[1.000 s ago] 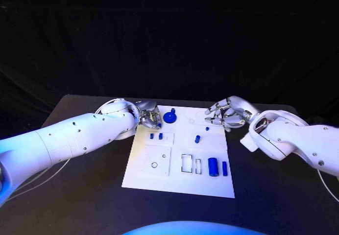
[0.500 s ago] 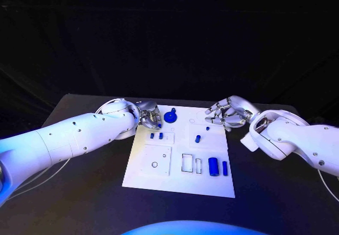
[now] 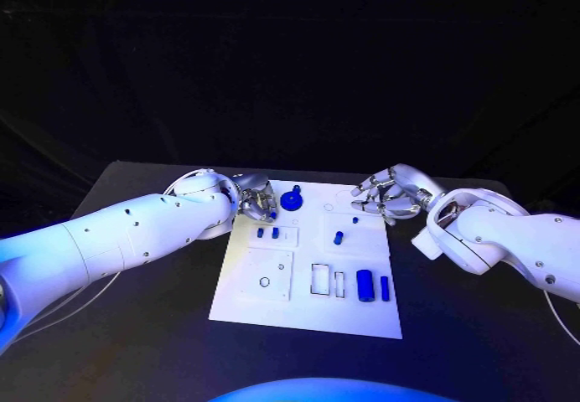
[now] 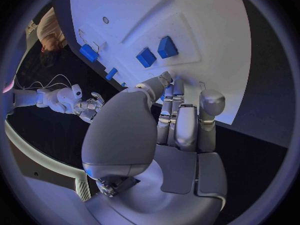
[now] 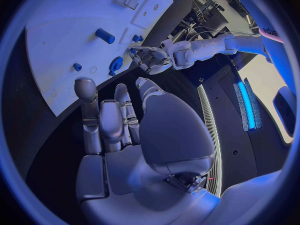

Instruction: Assemble the parts on the task board

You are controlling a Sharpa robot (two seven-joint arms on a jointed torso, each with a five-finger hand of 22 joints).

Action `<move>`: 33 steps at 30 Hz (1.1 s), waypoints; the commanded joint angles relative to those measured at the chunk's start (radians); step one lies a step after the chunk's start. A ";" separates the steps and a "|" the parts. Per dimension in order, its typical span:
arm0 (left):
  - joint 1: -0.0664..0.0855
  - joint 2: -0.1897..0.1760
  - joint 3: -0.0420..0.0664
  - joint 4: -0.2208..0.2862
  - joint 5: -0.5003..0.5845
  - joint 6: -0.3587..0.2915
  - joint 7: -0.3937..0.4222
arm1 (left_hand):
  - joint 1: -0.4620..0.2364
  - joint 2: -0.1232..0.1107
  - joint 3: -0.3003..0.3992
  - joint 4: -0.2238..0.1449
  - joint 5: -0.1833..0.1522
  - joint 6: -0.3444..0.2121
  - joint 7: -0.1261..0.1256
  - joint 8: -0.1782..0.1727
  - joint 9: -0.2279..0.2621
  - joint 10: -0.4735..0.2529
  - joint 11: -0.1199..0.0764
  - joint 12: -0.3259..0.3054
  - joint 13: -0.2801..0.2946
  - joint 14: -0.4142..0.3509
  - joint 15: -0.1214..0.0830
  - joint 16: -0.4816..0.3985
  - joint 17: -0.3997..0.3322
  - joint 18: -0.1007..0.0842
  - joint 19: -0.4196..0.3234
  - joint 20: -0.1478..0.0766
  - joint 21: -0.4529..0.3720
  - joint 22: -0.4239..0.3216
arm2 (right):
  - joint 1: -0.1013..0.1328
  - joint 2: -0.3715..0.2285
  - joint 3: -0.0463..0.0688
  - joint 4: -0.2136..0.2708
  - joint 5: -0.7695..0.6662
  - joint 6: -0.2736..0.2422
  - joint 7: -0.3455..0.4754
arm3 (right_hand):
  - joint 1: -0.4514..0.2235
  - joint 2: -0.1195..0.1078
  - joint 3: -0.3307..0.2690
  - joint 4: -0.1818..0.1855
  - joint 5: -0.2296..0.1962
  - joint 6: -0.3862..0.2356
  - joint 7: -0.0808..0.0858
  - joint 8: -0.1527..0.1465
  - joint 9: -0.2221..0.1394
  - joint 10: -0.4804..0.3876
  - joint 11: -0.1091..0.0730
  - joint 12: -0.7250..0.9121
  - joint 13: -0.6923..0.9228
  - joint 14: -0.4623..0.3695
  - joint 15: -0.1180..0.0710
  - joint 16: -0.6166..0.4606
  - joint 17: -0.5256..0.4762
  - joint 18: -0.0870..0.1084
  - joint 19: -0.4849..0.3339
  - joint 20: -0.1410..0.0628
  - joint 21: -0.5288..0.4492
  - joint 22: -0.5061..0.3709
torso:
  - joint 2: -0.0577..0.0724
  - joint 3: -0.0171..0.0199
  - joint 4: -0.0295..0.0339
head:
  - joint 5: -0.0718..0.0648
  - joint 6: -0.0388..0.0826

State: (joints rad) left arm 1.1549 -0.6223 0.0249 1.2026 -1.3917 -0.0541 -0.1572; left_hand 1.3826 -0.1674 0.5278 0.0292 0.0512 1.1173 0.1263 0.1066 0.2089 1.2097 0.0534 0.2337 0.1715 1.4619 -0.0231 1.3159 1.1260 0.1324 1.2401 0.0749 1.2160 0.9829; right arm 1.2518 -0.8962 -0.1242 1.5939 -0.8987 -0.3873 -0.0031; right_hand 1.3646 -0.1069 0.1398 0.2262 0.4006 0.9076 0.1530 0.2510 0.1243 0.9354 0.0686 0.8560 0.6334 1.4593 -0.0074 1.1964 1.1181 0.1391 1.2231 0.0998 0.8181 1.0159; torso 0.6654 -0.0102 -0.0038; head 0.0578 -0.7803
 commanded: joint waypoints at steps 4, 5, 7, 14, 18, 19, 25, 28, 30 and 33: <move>-0.001 0.002 0.000 -0.003 0.003 0.018 -0.010 | -0.006 -0.006 0.000 -0.003 -0.002 -0.015 0.005 -0.015 -0.008 0.007 0.003 -0.008 -0.001 0.000 0.006 0.002 -0.007 -0.008 0.000 0.004 -0.001 -0.001 | -0.001 0.000 0.000 0.000 -0.002 0.011 0.005 | 0.001 -0.008 0.001 0.002 0.004 -0.005 0.002 0.005 0.001 0.005 0.002 -0.006 -0.001 -0.008 0.001 -0.006 -0.001 0.010 -0.006 0.000 -0.003 -0.001 | 0.000 0.0002 -0.0002 | 0.001 0.001; -0.001 0.002 0.000 -0.003 0.003 0.018 -0.010 | -0.006 -0.006 0.001 -0.003 -0.002 -0.016 0.005 -0.015 -0.008 0.007 0.003 -0.008 -0.001 0.000 0.006 0.002 -0.007 -0.008 0.000 0.004 -0.001 -0.001 | -0.001 0.000 0.000 0.000 -0.002 0.011 0.005 | 0.001 -0.008 0.001 0.002 0.004 -0.005 0.002 0.005 0.001 0.005 0.002 -0.006 -0.001 -0.008 0.001 -0.006 -0.001 0.010 -0.006 0.000 -0.003 -0.001 | 0.000 0.0002 -0.0002 | 0.001 0.001; -0.001 0.001 0.000 -0.004 0.003 0.019 -0.009 | -0.006 -0.007 0.001 -0.004 -0.002 -0.016 0.005 -0.017 -0.009 0.008 0.004 -0.009 -0.001 -0.001 0.006 0.000 -0.011 -0.007 -0.002 0.005 -0.004 -0.005 | -0.001 0.001 0.000 -0.001 -0.002 0.011 0.005 | 0.001 -0.008 0.001 0.002 0.004 -0.005 0.002 0.005 0.001 0.005 0.002 -0.006 -0.001 -0.008 0.001 -0.006 -0.001 0.010 -0.006 0.000 -0.003 -0.001 | 0.000 0.0001 0.0003 | 0.001 0.000; -0.001 0.001 0.000 -0.005 0.003 0.018 -0.008 | -0.005 -0.008 0.001 -0.004 -0.002 -0.018 0.004 -0.019 -0.011 0.008 0.004 -0.010 -0.001 -0.003 0.006 -0.003 -0.015 -0.007 -0.004 0.005 -0.005 -0.007 | -0.001 0.000 0.000 -0.001 -0.002 0.011 0.005 | 0.001 -0.008 0.001 0.002 0.004 -0.005 0.002 0.005 0.001 0.005 0.002 -0.006 -0.001 -0.008 0.001 -0.006 -0.001 0.010 -0.006 0.000 -0.003 -0.001 | 0.000 -0.0003 -0.0006 | 0.001 0.000; -0.001 0.001 0.000 -0.006 0.005 0.018 -0.009 | -0.004 -0.010 0.002 -0.005 -0.002 -0.022 0.005 -0.024 -0.014 0.010 0.004 -0.012 0.000 -0.004 0.007 -0.004 -0.018 -0.007 -0.004 0.006 -0.005 -0.007 | -0.001 0.000 0.000 -0.002 -0.002 0.011 0.005 | 0.001 -0.008 0.001 0.002 0.004 -0.005 0.002 0.005 0.001 0.005 0.002 -0.006 -0.001 -0.008 0.001 -0.007 -0.001 0.010 -0.006 0.000 -0.004 -0.001 | 0.000 -0.0003 0.0006 | 0.000 0.000; -0.001 0.001 0.000 -0.006 0.005 0.018 -0.009 | -0.004 -0.010 0.002 -0.006 -0.002 -0.023 0.005 -0.025 -0.014 0.011 0.004 -0.013 0.000 -0.004 0.007 -0.004 -0.018 -0.007 -0.004 0.006 -0.006 -0.008 | -0.001 0.000 0.000 -0.002 -0.002 0.011 0.005 | 0.001 -0.009 0.001 0.002 0.004 -0.005 0.002 0.005 0.001 0.005 0.002 -0.007 -0.002 -0.008 0.001 -0.007 -0.002 0.010 -0.006 0.000 -0.005 -0.002 | 0.000 -0.0003 0.0006 | 0.000 0.000; -0.001 -0.001 0.000 -0.012 0.006 0.021 -0.015 | 0.000 -0.015 0.007 -0.009 -0.002 -0.047 0.012 -0.043 -0.027 0.015 0.007 -0.019 0.001 -0.005 0.009 -0.003 -0.020 -0.006 -0.005 0.008 -0.006 -0.008 | -0.001 0.001 0.000 -0.009 -0.007 0.016 -0.005 | 0.002 -0.011 0.006 0.003 0.004 -0.011 0.004 0.005 0.001 -0.013 0.005 -0.050 -0.036 -0.010 0.003 -0.017 -0.006 0.011 -0.008 0.002 -0.022 -0.009 | 0.000 -0.0001 -0.0003 | 0.000 0.000; -0.001 -0.005 0.000 -0.015 0.006 0.021 -0.018 | 0.007 -0.017 0.012 -0.014 -0.001 -0.058 0.015 -0.046 -0.034 0.017 0.009 -0.023 0.002 -0.005 0.011 -0.003 -0.021 -0.006 -0.006 0.009 -0.007 -0.009 | -0.001 0.001 0.000 -0.020 -0.023 0.026 -0.017 | 0.021 -0.009 0.023 -0.005 -0.028 -0.009 0.007 0.008 0.001 -0.022 0.009 -0.120 -0.091 -0.010 0.005 -0.028 -0.014 0.011 -0.001 0.002 -0.023 -0.006 | 0.000 -0.0004 -0.0012 | -0.001 0.002; -0.001 -0.012 0.000 -0.016 0.006 0.019 -0.019 | 0.010 -0.019 0.014 -0.017 -0.001 -0.064 0.016 -0.047 -0.038 0.018 0.010 -0.025 0.002 -0.006 0.012 -0.004 -0.023 -0.005 -0.008 0.010 -0.008 -0.012 | -0.001 0.000 0.000 -0.029 -0.050 0.034 -0.027 | 0.044 -0.008 0.040 -0.019 -0.068 -0.001 0.007 0.011 0.002 -0.015 0.009 -0.171 -0.132 -0.002 0.005 -0.021 -0.004 0.008 0.013 0.001 -0.006 0.009 | -0.001 -0.0004 -0.0015 | -0.002 0.002; 0.000 -0.026 0.000 -0.015 0.006 0.014 -0.021 | 0.013 -0.023 0.016 -0.020 -0.001 -0.073 0.012 -0.047 -0.044 0.020 0.008 -0.026 0.003 -0.006 0.011 -0.004 -0.025 -0.005 -0.009 0.010 -0.009 -0.013 | -0.001 -0.001 0.000 -0.040 -0.105 0.043 -0.044 | 0.066 -0.012 0.058 -0.036 -0.090 0.015 0.005 0.015 0.003 0.004 0.008 -0.238 -0.186 0.017 0.003 0.013 0.034 -0.001 0.043 -0.001 0.041 0.047 | -0.001 -0.0004 -0.0010 | -0.004 0.005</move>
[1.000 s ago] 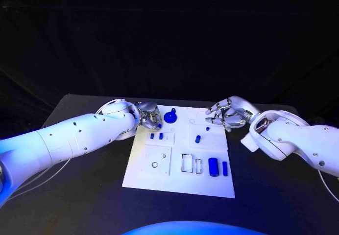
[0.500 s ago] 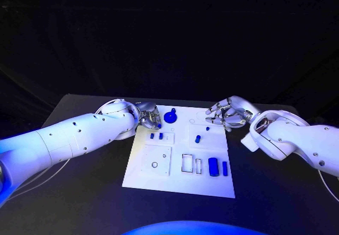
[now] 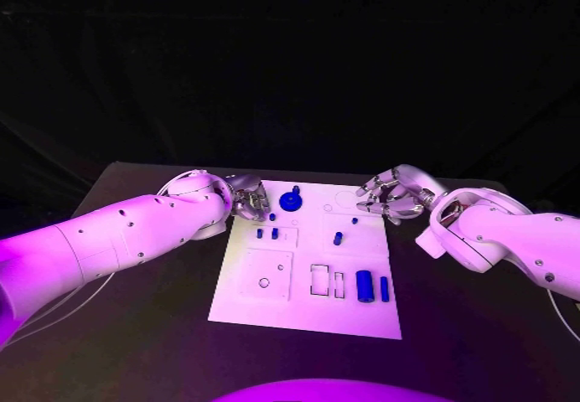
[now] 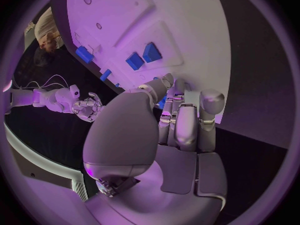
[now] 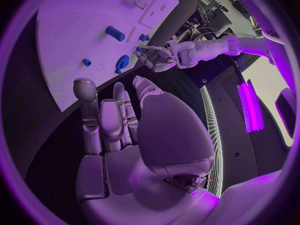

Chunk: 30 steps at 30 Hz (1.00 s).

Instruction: Assemble the parts on the task board

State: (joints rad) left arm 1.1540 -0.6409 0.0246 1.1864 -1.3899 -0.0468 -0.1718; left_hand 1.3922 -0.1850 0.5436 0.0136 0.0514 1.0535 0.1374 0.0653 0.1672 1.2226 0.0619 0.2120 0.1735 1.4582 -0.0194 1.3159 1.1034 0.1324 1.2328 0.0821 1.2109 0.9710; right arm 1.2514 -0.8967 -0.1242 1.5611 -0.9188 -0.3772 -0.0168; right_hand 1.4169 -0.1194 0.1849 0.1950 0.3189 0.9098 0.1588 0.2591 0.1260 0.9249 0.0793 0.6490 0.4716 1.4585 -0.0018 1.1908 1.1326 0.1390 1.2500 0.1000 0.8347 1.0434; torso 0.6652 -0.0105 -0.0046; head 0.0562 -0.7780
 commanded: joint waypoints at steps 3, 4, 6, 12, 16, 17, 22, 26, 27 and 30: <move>0.001 -0.029 0.001 0.008 0.014 -0.013 -0.002 | 0.005 -0.007 0.001 -0.006 -0.002 -0.014 -0.002 -0.005 -0.005 0.010 -0.003 -0.005 0.003 -0.003 0.006 -0.006 -0.006 -0.005 -0.002 0.002 -0.004 -0.002 | -0.001 -0.001 0.000 -0.016 -0.191 0.046 -0.057 | 0.034 -0.006 0.036 -0.023 -0.016 0.036 -0.006 0.010 0.002 0.045 -0.003 -0.107 -0.084 0.034 -0.005 0.054 0.059 -0.013 0.052 -0.003 0.092 0.071 | -0.001 0.0005 0.0007 | -0.005 0.007; 0.001 -0.035 0.001 0.010 0.018 -0.021 0.001 | 0.005 -0.007 0.001 -0.007 -0.002 -0.013 -0.002 -0.004 -0.006 0.011 -0.003 -0.004 0.003 -0.004 0.006 -0.006 -0.007 -0.004 -0.002 0.002 -0.004 -0.002 | -0.001 -0.001 0.000 -0.017 -0.222 0.047 -0.064 | 0.036 -0.005 0.043 -0.025 -0.018 0.041 -0.006 0.008 0.001 0.058 -0.003 -0.129 -0.101 0.037 -0.005 0.062 0.068 -0.015 0.058 -0.004 0.105 0.083 | -0.001 0.0007 0.0006 | -0.006 0.008; 0.001 -0.049 0.001 0.017 0.037 -0.043 0.011 | 0.007 -0.005 0.003 -0.008 -0.002 -0.001 -0.004 0.003 -0.005 0.013 -0.004 -0.004 0.005 -0.006 0.004 -0.010 -0.015 -0.002 -0.008 0.001 -0.011 -0.012 | -0.001 0.001 0.000 -0.019 -0.302 0.049 -0.086 | 0.037 -0.010 0.054 -0.031 -0.023 0.050 -0.007 0.004 -0.001 0.078 -0.004 -0.170 -0.131 0.042 -0.005 0.079 0.087 -0.019 0.071 -0.005 0.133 0.107 | -0.001 0.0006 0.0000 | -0.007 0.012; 0.004 -0.099 0.003 0.051 0.267 -0.162 0.083 | 0.003 0.002 0.000 -0.007 -0.002 0.060 -0.002 0.032 -0.001 0.011 -0.003 -0.002 0.013 -0.049 0.004 -0.087 -0.135 0.021 -0.082 -0.003 -0.091 -0.130 | -0.001 0.016 0.000 -0.022 -0.516 0.039 -0.161 | 0.045 -0.018 0.094 -0.042 -0.091 0.072 -0.012 -0.021 -0.011 0.102 -0.003 -0.261 -0.198 0.050 -0.004 0.113 0.123 -0.031 0.096 -0.004 0.199 0.164 | 0.000 0.0001 -0.0006 | -0.031 0.021; 0.005 -0.142 0.003 0.094 0.581 -0.237 0.177 | -0.013 0.002 -0.012 0.002 -0.001 0.059 0.001 0.029 -0.008 0.004 0.000 -0.004 0.017 -0.087 0.007 -0.156 -0.228 0.038 -0.142 0.000 -0.166 -0.226 | -0.002 0.035 0.000 -0.032 -0.614 0.039 -0.202 | 0.045 -0.028 0.120 -0.044 -0.103 0.083 -0.012 -0.035 -0.015 0.111 -0.002 -0.293 -0.225 0.053 -0.002 0.127 0.138 -0.035 0.104 -0.002 0.223 0.186 | 0.000 -0.0007 -0.0018 | -0.047 0.025; 0.005 -0.153 0.003 0.108 0.669 -0.250 0.204 | -0.019 0.002 -0.017 0.004 -0.002 0.059 0.002 0.028 -0.010 0.000 0.002 -0.005 0.017 -0.110 0.009 -0.197 -0.284 0.049 -0.177 0.001 -0.209 -0.284 | -0.002 0.042 0.000 -0.035 -0.634 0.042 -0.211 | 0.044 -0.031 0.125 -0.044 -0.105 0.084 -0.011 -0.039 -0.016 0.111 -0.001 -0.300 -0.231 0.053 -0.002 0.130 0.141 -0.036 0.105 -0.002 0.228 0.190 | 0.000 -0.0008 -0.0015 | -0.050 0.025; 0.006 -0.206 0.003 0.181 1.011 -0.278 0.315 | -0.040 0.000 -0.052 0.013 -0.001 0.054 0.005 0.023 -0.018 -0.006 0.006 -0.001 0.024 -0.164 0.014 -0.295 -0.400 0.052 -0.204 0.008 -0.266 -0.330 | -0.006 0.074 -0.002 -0.061 -0.696 0.059 -0.240 | 0.038 -0.041 0.143 -0.044 -0.105 0.086 -0.009 -0.055 -0.021 0.112 0.003 -0.324 -0.252 0.057 0.001 0.147 0.158 -0.040 0.114 0.000 0.251 0.210 | 0.002 -0.0021 0.0028 | -0.064 0.026; 0.006 -0.242 0.003 0.236 1.149 -0.269 0.365 | -0.043 0.006 -0.069 0.014 -0.001 0.054 0.004 0.023 -0.022 -0.005 0.005 0.008 0.030 -0.175 0.014 -0.321 -0.431 0.053 -0.203 0.009 -0.284 -0.343 | -0.013 0.100 -0.003 -0.084 -0.719 0.077 -0.251 | 0.036 -0.046 0.158 -0.046 -0.101 0.094 -0.009 -0.062 -0.023 0.115 0.005 -0.338 -0.266 0.060 0.003 0.160 0.172 -0.045 0.123 0.002 0.274 0.228 | 0.002 -0.0022 0.0027 | -0.065 0.024; 0.006 -0.255 0.003 0.259 1.181 -0.266 0.377 | -0.043 0.007 -0.073 0.014 -0.001 0.054 0.004 0.023 -0.024 -0.006 0.005 0.010 0.032 -0.180 0.015 -0.331 -0.444 0.053 -0.202 0.009 -0.290 -0.347 | -0.017 0.109 -0.004 -0.090 -0.723 0.087 -0.253 | 0.035 -0.048 0.161 -0.047 -0.100 0.095 -0.009 -0.064 -0.023 0.115 0.005 -0.342 -0.269 0.061 0.003 0.163 0.174 -0.045 0.125 0.002 0.279 0.233 | 0.002 -0.0022 0.0034 | -0.066 0.022; 0.007 -0.271 0.003 0.287 1.212 -0.264 0.389 | -0.042 0.010 -0.077 0.013 -0.001 0.054 0.004 0.023 -0.025 -0.007 0.005 0.012 0.034 -0.186 0.015 -0.343 -0.458 0.053 -0.202 0.009 -0.296 -0.351 | -0.023 0.120 -0.004 -0.097 -0.726 0.102 -0.255 | 0.033 -0.049 0.167 -0.048 -0.098 0.101 -0.008 -0.065 -0.023 0.115 0.006 -0.348 -0.275 0.061 0.004 0.166 0.177 -0.047 0.127 0.002 0.287 0.239 | 0.002 -0.0023 0.0035 | -0.066 0.019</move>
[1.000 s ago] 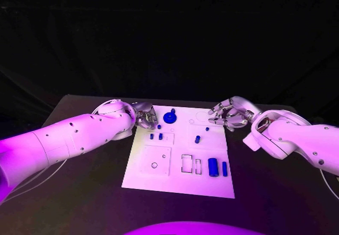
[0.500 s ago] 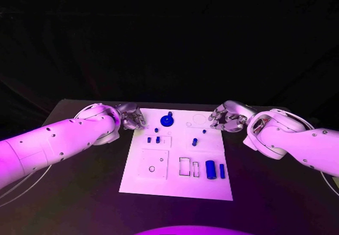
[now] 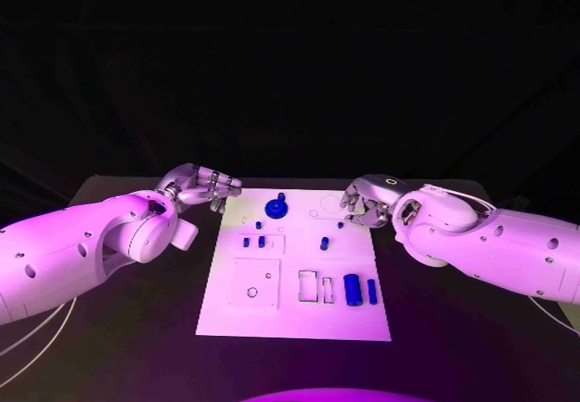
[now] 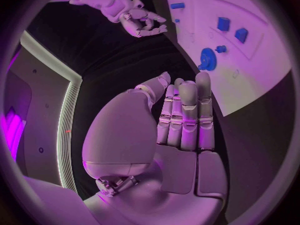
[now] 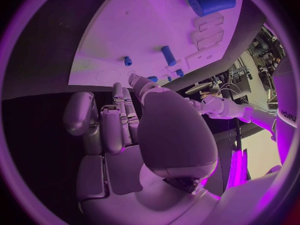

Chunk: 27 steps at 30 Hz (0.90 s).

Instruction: Assemble the parts on the task board

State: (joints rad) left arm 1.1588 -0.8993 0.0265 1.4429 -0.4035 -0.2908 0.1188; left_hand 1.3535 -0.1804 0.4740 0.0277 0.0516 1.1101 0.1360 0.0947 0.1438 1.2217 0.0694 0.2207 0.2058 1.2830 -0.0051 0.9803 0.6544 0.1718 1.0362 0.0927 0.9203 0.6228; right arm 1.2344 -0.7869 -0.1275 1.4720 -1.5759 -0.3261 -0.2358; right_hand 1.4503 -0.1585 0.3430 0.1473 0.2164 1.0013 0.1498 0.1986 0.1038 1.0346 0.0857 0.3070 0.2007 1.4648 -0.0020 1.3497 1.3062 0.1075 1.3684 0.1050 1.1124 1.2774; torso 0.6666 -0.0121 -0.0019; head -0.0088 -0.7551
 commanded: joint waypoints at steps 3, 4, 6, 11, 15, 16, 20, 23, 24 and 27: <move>0.002 -0.027 0.001 0.061 0.253 -0.018 0.108 | -0.001 0.008 -0.010 -0.003 -0.001 -0.002 0.005 -0.006 -0.003 -0.008 -0.003 0.005 0.003 -0.013 0.000 -0.013 -0.016 0.013 -0.004 -0.002 -0.010 -0.006 | -0.015 0.025 -0.002 -0.020 -0.070 0.071 -0.037 | -0.003 -0.013 0.013 -0.001 0.005 0.012 0.002 -0.007 -0.001 0.006 0.001 -0.011 -0.009 0.057 0.005 0.017 0.014 -0.019 0.017 -0.002 0.029 0.019 | 0.001 -0.0015 0.0007 | -0.001 -0.007; 0.003 -0.031 0.001 0.069 0.259 -0.018 0.111 | 0.000 0.009 -0.011 -0.003 -0.001 -0.002 0.005 -0.006 -0.003 -0.008 -0.003 0.005 0.003 -0.014 0.000 -0.015 -0.018 0.013 -0.004 -0.002 -0.011 -0.007 | -0.018 0.029 -0.002 -0.022 -0.070 0.077 -0.037 | -0.003 -0.013 0.013 -0.001 0.005 0.012 0.002 -0.007 -0.001 0.006 0.001 -0.011 -0.009 0.057 0.005 0.017 0.014 -0.019 0.017 -0.002 0.030 0.020 | 0.001 -0.0017 0.0007 | -0.001 -0.008; 0.003 -0.035 0.001 0.078 0.270 -0.019 0.115 | 0.000 0.009 -0.011 -0.003 -0.001 -0.002 0.005 -0.006 -0.003 -0.008 -0.003 0.005 0.003 -0.014 0.000 -0.015 -0.018 0.013 -0.004 -0.002 -0.011 -0.007 | -0.022 0.034 -0.002 -0.026 -0.068 0.087 -0.036 | -0.005 -0.014 0.014 -0.001 0.005 0.013 0.002 -0.008 -0.001 0.007 0.001 -0.013 -0.011 0.058 0.006 0.018 0.015 -0.020 0.018 -0.002 0.033 0.022 | 0.000 -0.0017 0.0010 | -0.003 -0.010; 0.003 -0.041 0.001 0.095 0.288 -0.019 0.125 | 0.003 0.011 -0.014 -0.006 -0.001 -0.003 0.006 -0.007 -0.005 -0.011 -0.002 0.007 0.005 -0.016 0.000 -0.022 -0.026 0.013 -0.002 -0.002 -0.017 -0.012 | -0.033 0.049 -0.003 -0.038 -0.064 0.098 -0.033 | -0.006 -0.015 0.017 -0.002 0.006 0.015 0.002 -0.010 -0.002 0.008 0.002 -0.015 -0.014 0.058 0.007 0.021 0.017 -0.020 0.019 -0.002 0.035 0.025 | 0.000 -0.0004 -0.0012 | -0.006 -0.010; 0.003 -0.043 0.001 0.103 0.297 -0.018 0.128 | 0.005 0.012 -0.015 -0.007 -0.001 -0.003 0.007 -0.007 -0.006 -0.011 -0.002 0.008 0.005 -0.016 0.000 -0.024 -0.028 0.013 -0.001 -0.002 -0.019 -0.013 | -0.037 0.062 -0.003 -0.055 -0.064 0.095 -0.030 | -0.008 -0.014 0.020 -0.002 0.009 0.017 0.003 -0.011 -0.002 0.011 0.002 -0.018 -0.017 0.058 0.007 0.021 0.016 -0.020 0.019 -0.001 0.037 0.027 | 0.000 -0.0004 -0.0006 | -0.010 -0.010; 0.003 -0.043 0.001 0.105 0.298 -0.017 0.128 | 0.005 0.012 -0.015 -0.007 -0.001 -0.003 0.007 -0.007 -0.006 -0.012 -0.002 0.008 0.005 -0.016 0.000 -0.024 -0.028 0.013 -0.001 -0.002 -0.019 -0.013 | -0.037 0.066 -0.003 -0.060 -0.064 0.093 -0.030 | -0.008 -0.014 0.021 -0.002 0.009 0.017 0.003 -0.011 -0.002 0.011 0.002 -0.018 -0.017 0.058 0.007 0.021 0.016 -0.020 0.019 -0.001 0.038 0.027 | 0.000 -0.0002 -0.0001 | -0.011 -0.009; 0.003 -0.044 0.001 0.110 0.301 -0.013 0.128 | 0.006 0.013 -0.017 -0.009 -0.001 -0.006 0.008 -0.008 -0.007 -0.013 -0.001 0.009 0.006 -0.017 0.001 -0.027 -0.032 0.013 0.000 -0.002 -0.022 -0.015 | -0.039 0.075 -0.003 -0.075 -0.065 0.090 -0.028 | -0.009 -0.012 0.028 -0.003 0.015 0.020 0.004 -0.014 -0.002 0.014 0.003 -0.022 -0.022 0.058 0.007 0.022 0.017 -0.021 0.020 0.000 0.041 0.031 | 0.000 0.0004 0.0010 | -0.010 -0.009; 0.003 -0.044 0.001 0.112 0.302 -0.012 0.126 | 0.007 0.014 -0.018 -0.010 -0.001 -0.007 0.009 -0.009 -0.008 -0.015 0.000 0.009 0.006 -0.017 0.001 -0.029 -0.033 0.013 0.001 -0.002 -0.024 -0.017 | -0.040 0.081 -0.003 -0.082 -0.063 0.090 -0.027 | -0.009 -0.010 0.035 -0.006 0.020 0.024 0.004 -0.016 -0.002 0.018 0.002 -0.025 -0.026 0.058 0.007 0.025 0.019 -0.022 0.021 0.000 0.046 0.036 | 0.000 0.0005 0.0005 | -0.008 -0.010; 0.003 -0.045 0.001 0.113 0.302 -0.012 0.125 | 0.007 0.014 -0.018 -0.010 -0.001 -0.007 0.009 -0.009 -0.008 -0.015 0.000 0.009 0.007 -0.017 0.001 -0.029 -0.033 0.013 0.001 -0.002 -0.024 -0.017 | -0.041 0.083 -0.003 -0.084 -0.061 0.091 -0.026 | -0.009 -0.009 0.038 -0.007 0.021 0.025 0.004 -0.016 -0.002 0.020 0.002 -0.025 -0.027 0.058 0.007 0.025 0.019 -0.022 0.022 0.000 0.047 0.037 | 0.000 0.0008 0.0004 | -0.008 -0.010; 0.004 -0.046 0.001 0.114 0.303 -0.011 0.123 | 0.008 0.015 -0.018 -0.010 -0.001 -0.007 0.010 -0.009 -0.008 -0.016 0.000 0.009 0.007 -0.018 0.001 -0.030 -0.035 0.013 0.001 -0.002 -0.025 -0.018 | -0.043 0.088 -0.003 -0.088 -0.055 0.094 -0.023 | -0.008 -0.005 0.046 -0.011 0.023 0.030 0.003 -0.018 -0.002 0.026 0.002 -0.028 -0.032 0.058 0.006 0.027 0.020 -0.022 0.022 0.000 0.051 0.041 | 0.000 0.0008 -0.0006 | -0.006 -0.011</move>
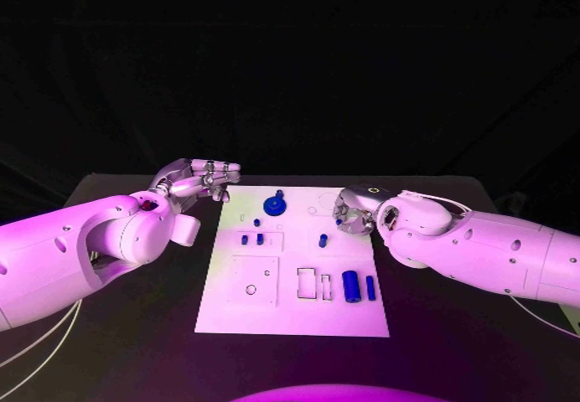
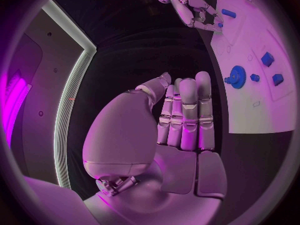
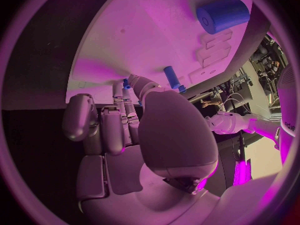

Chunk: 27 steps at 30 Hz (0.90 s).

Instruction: Assemble the parts on the task board

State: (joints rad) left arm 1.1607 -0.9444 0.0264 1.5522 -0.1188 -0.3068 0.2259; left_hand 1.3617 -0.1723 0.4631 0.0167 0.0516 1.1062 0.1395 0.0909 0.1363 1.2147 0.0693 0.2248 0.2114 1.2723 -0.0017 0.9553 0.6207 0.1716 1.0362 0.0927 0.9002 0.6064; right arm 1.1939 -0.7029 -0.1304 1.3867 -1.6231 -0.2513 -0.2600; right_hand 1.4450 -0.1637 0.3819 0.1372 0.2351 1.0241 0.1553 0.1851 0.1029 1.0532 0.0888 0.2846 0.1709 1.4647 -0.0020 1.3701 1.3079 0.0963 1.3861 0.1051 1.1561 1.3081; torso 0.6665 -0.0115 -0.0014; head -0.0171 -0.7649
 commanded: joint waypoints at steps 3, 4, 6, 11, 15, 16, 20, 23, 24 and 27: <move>0.002 -0.001 0.001 0.005 0.018 0.006 0.011 | 0.003 0.009 -0.008 -0.001 -0.001 -0.005 0.007 -0.006 -0.002 -0.011 0.001 0.006 0.002 -0.007 -0.002 -0.007 -0.003 0.013 0.003 -0.001 -0.007 -0.003 | -0.005 0.011 0.000 -0.010 0.000 0.028 0.006 | 0.002 0.014 0.029 -0.010 -0.002 0.014 -0.003 -0.007 -0.001 0.015 -0.003 -0.011 -0.009 0.057 0.005 0.010 0.020 -0.011 0.004 -0.001 0.010 0.015 | 0.000 0.0002 -0.0014 | 0.002 -0.003; 0.002 -0.001 0.001 0.005 0.018 0.007 0.010 | 0.003 0.010 -0.008 -0.001 -0.001 -0.005 0.007 -0.006 -0.002 -0.012 0.001 0.006 0.002 -0.007 -0.002 -0.007 -0.004 0.013 0.003 -0.001 -0.007 -0.003 | -0.006 0.012 0.000 -0.012 0.001 0.030 0.007 | 0.004 0.019 0.035 -0.012 -0.007 0.017 -0.003 -0.007 0.000 0.017 -0.003 -0.012 -0.011 0.057 0.005 0.010 0.020 -0.011 0.003 -0.001 0.010 0.016 | 0.000 0.0002 -0.0012 | 0.002 -0.003; 0.002 -0.001 0.001 0.006 0.018 0.009 0.007 | 0.004 0.010 -0.008 -0.002 -0.001 -0.006 0.008 -0.007 -0.003 -0.012 0.001 0.006 0.002 -0.008 -0.002 -0.008 -0.005 0.013 0.003 -0.001 -0.008 -0.004 | -0.008 0.015 0.000 -0.016 0.004 0.034 0.008 | 0.006 0.026 0.045 -0.016 -0.010 0.021 -0.004 -0.007 0.000 0.022 -0.004 -0.013 -0.013 0.057 0.005 0.011 0.021 -0.011 0.004 -0.002 0.013 0.018 | 0.000 0.0001 -0.0010 | 0.002 -0.005; 0.003 -0.002 0.001 0.008 0.018 0.011 -0.002 | 0.006 0.012 -0.009 -0.004 -0.001 -0.008 0.009 -0.008 -0.004 -0.016 0.002 0.006 0.002 -0.008 -0.001 -0.010 -0.007 0.013 0.004 -0.001 -0.011 -0.006 | -0.012 0.019 0.000 -0.024 0.007 0.051 0.005 | 0.013 0.042 0.069 -0.036 -0.014 0.044 -0.011 -0.001 0.006 0.047 -0.011 -0.010 -0.016 0.058 0.000 0.014 0.023 -0.013 0.006 -0.005 0.024 0.030 | 0.000 -0.0002 -0.0006 | 0.002 -0.008; 0.003 -0.002 0.001 0.008 0.018 0.013 -0.007 | 0.008 0.013 -0.008 -0.005 -0.001 -0.009 0.010 -0.008 -0.005 -0.017 0.003 0.006 0.003 -0.009 0.000 -0.012 -0.010 0.013 0.005 -0.001 -0.012 -0.007 | -0.013 0.020 0.000 -0.024 0.003 0.054 -0.002 | 0.018 0.057 0.084 -0.057 -0.019 0.071 -0.019 0.010 0.015 0.077 -0.021 -0.005 -0.014 0.058 -0.009 0.017 0.025 -0.016 0.012 -0.010 0.042 0.043 | -0.001 0.0002 -0.0012 | 0.004 -0.010; 0.003 -0.002 0.001 0.008 0.018 0.014 -0.008 | 0.010 0.014 -0.008 -0.007 -0.001 -0.010 0.010 -0.009 -0.005 -0.019 0.003 0.006 0.003 -0.009 0.000 -0.013 -0.011 0.013 0.006 -0.001 -0.013 -0.008 | -0.014 0.020 0.000 -0.024 0.000 0.052 -0.004 | 0.018 0.061 0.088 -0.061 -0.021 0.075 -0.020 0.012 0.017 0.082 -0.022 -0.005 -0.014 0.058 -0.010 0.017 0.025 -0.016 0.014 -0.012 0.046 0.047 | -0.001 0.0002 -0.0012 | 0.004 -0.010; 0.003 -0.001 0.001 0.008 0.018 0.016 -0.011 | 0.015 0.016 -0.008 -0.010 -0.001 -0.010 0.011 -0.009 -0.007 -0.020 0.003 0.007 0.004 -0.010 0.000 -0.015 -0.012 0.013 0.007 -0.001 -0.015 -0.009 | -0.014 0.020 0.000 -0.022 -0.005 0.038 -0.008 | 0.022 0.070 0.105 -0.078 -0.027 0.082 -0.023 0.013 0.022 0.095 -0.026 -0.008 -0.015 0.058 -0.014 0.018 0.025 -0.019 0.018 -0.016 0.058 0.056 | -0.001 0.0001 -0.0008 | 0.004 -0.011; 0.003 -0.001 0.001 0.007 0.018 0.018 -0.013 | 0.017 0.017 -0.007 -0.012 -0.001 -0.011 0.011 -0.009 -0.007 -0.021 0.004 0.007 0.004 -0.009 0.000 -0.015 -0.013 0.013 0.008 -0.001 -0.015 -0.010 | -0.015 0.020 0.000 -0.020 -0.009 0.022 -0.009 | 0.016 0.067 0.107 -0.083 -0.030 0.086 -0.023 0.014 0.024 0.101 -0.027 -0.010 -0.016 0.058 -0.014 0.017 0.022 -0.020 0.020 -0.017 0.063 0.061 | -0.002 -0.0002 -0.0011 | 0.005 -0.011; 0.003 -0.001 0.001 0.007 0.018 0.019 -0.014 | 0.017 0.017 -0.007 -0.012 -0.001 -0.011 0.011 -0.009 -0.007 -0.021 0.004 0.007 0.004 -0.009 0.000 -0.015 -0.013 0.013 0.008 -0.001 -0.015 -0.010 | -0.015 0.020 0.000 -0.020 -0.010 0.013 -0.010 | 0.012 0.064 0.106 -0.085 -0.032 0.087 -0.024 0.014 0.025 0.103 -0.027 -0.011 -0.016 0.057 -0.014 0.016 0.021 -0.020 0.021 -0.017 0.066 0.063 | -0.002 -0.0002 -0.0011 | 0.005 -0.010; 0.003 0.000 0.001 0.005 0.018 0.023 -0.016 | 0.018 0.018 -0.007 -0.013 -0.001 -0.011 0.011 -0.009 -0.007 -0.022 0.004 0.008 0.004 -0.010 0.000 -0.016 -0.015 0.013 0.008 -0.001 -0.016 -0.010 | -0.015 0.017 0.000 -0.016 -0.012 -0.022 -0.011 | 0.002 0.059 0.104 -0.089 -0.033 0.091 -0.025 0.015 0.028 0.107 -0.028 -0.015 -0.017 0.057 -0.015 0.014 0.017 -0.022 0.023 -0.018 0.073 0.068 | -0.002 -0.0004 -0.0007 | 0.006 -0.009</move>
State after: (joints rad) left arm 1.1622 -0.9463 0.0264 1.5564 -0.1067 -0.3038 0.2128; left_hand 1.3761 -0.1579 0.4548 0.0084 0.0517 1.0988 0.1466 0.0863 0.1302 1.1969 0.0728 0.2287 0.2144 1.2723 -0.0017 0.9440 0.6070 0.1714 1.0363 0.0926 0.8885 0.5970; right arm 1.1855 -0.6849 -0.1260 1.3698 -1.6233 -0.2601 -0.2596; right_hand 1.4515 -0.1090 0.4873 0.0549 0.2062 1.1075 0.1322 0.1967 0.1286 1.1324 0.0843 0.2747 0.1533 1.4647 -0.0094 1.3846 1.3076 0.0840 1.4039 0.0871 1.2254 1.3077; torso 0.6650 -0.0114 -0.0024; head -0.0113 -0.7749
